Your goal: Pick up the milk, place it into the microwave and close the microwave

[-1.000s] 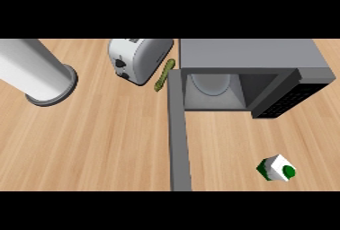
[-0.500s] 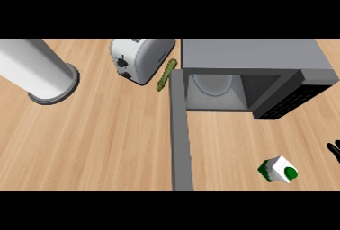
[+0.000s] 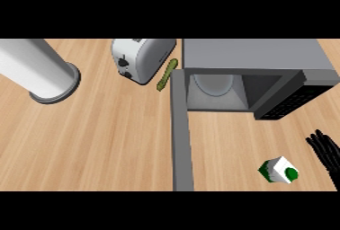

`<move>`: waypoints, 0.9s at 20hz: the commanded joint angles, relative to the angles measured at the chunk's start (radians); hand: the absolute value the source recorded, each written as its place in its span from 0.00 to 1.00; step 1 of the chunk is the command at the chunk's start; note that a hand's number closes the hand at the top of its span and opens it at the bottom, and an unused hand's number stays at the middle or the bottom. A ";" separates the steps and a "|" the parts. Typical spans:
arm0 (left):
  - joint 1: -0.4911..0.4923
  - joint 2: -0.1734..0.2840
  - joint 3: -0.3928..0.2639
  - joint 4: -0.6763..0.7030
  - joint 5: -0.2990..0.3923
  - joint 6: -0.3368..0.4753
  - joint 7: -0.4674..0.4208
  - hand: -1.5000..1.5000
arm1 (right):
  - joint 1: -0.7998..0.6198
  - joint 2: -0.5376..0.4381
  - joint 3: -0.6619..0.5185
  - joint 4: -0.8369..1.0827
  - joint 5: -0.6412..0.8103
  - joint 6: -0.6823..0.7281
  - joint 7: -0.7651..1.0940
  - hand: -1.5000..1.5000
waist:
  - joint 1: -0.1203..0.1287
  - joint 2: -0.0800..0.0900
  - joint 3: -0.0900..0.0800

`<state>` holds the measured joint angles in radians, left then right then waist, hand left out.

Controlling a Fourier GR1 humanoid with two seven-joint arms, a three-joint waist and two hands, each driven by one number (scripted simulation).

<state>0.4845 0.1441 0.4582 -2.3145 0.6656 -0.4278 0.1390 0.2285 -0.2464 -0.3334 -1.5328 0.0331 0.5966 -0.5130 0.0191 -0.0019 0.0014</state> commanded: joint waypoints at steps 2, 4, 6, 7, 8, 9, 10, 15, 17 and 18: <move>0.036 0.012 0.051 -0.088 0.150 -0.013 0.034 0.00 | -0.084 -0.019 0.023 0.246 0.136 -0.058 -0.176 0.00 | 0.003 0.001 0.001; 0.042 0.006 0.055 -0.125 0.145 0.009 0.046 0.00 | -0.040 -0.048 0.029 0.335 0.160 -0.049 -0.294 0.00 | 0.002 0.000 0.002; 0.046 0.036 0.106 -0.048 0.185 -0.058 0.016 0.00 | -0.130 -0.090 0.020 0.430 0.167 -0.081 -0.304 0.00 | 0.004 0.001 0.000; 0.045 0.032 0.101 -0.076 0.198 -0.025 0.035 0.00 | -0.142 -0.112 0.035 0.472 0.180 -0.072 -0.329 0.00 | 0.007 0.001 0.001; 0.068 0.052 0.149 -0.026 0.240 -0.093 -0.003 0.00 | -0.110 -0.068 0.072 0.452 0.218 -0.133 -0.361 0.00 | 0.007 -0.001 0.000; 0.055 -0.044 0.057 -0.050 0.099 -0.083 -0.030 0.00 | -0.128 -0.085 0.080 0.545 0.246 -0.151 -0.447 0.00 | 0.006 0.002 0.002; 0.065 0.000 0.089 -0.118 0.188 -0.020 0.037 0.00 | -0.132 -0.083 0.085 0.549 0.254 -0.184 -0.456 0.00 | 0.002 0.001 0.002; 0.065 0.030 0.136 -0.057 0.238 -0.071 0.019 0.00 | -0.272 -0.105 0.113 0.802 0.304 -0.271 -0.555 0.00 | 0.010 0.003 0.002; 0.109 -0.030 0.100 -0.076 0.192 -0.108 0.002 0.00 | -0.264 -0.095 0.125 0.862 0.307 -0.284 -0.625 0.00 | 0.013 0.003 0.003; 0.101 -0.019 0.109 -0.046 0.199 -0.135 -0.010 0.00 | -0.275 -0.125 0.119 0.894 0.297 -0.255 -0.637 0.00 | 0.009 0.003 0.002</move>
<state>0.5558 0.1434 0.5580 -2.3092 0.8250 -0.5237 0.1362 -0.0148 -0.3448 -0.2221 -0.7809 0.3154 0.2771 -0.9431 0.0291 0.0013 0.0039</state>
